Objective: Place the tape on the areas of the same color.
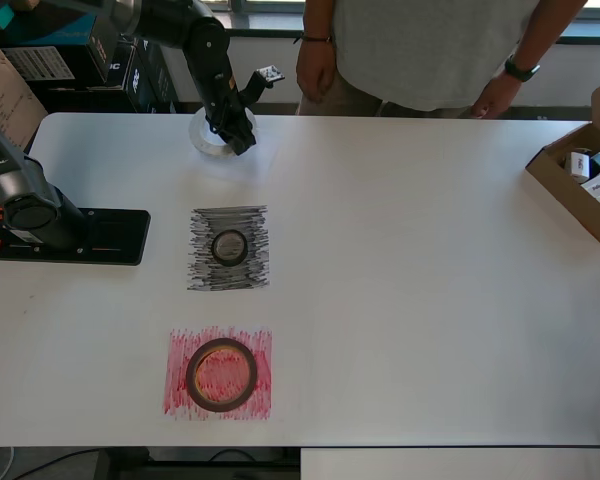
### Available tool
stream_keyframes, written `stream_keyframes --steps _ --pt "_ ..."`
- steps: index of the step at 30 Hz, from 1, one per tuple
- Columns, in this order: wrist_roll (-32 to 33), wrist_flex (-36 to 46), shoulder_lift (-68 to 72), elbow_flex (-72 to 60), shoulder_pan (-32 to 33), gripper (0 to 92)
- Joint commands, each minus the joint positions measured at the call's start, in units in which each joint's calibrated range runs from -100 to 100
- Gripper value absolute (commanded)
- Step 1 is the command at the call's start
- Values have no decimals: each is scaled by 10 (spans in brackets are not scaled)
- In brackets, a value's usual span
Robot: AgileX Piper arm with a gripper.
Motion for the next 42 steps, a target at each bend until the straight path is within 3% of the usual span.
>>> stream_keyframes --steps 1,15,31,33,39,42 --pt "-2 -11 5 1 -2 0" --pt "-3 -13 61 -7 -46 0" --pt "1 -13 61 -3 -39 7" --pt "2 -13 61 -6 -39 58" --pt "1 -13 62 -8 -38 353" --pt "-1 -13 63 -8 -38 450"
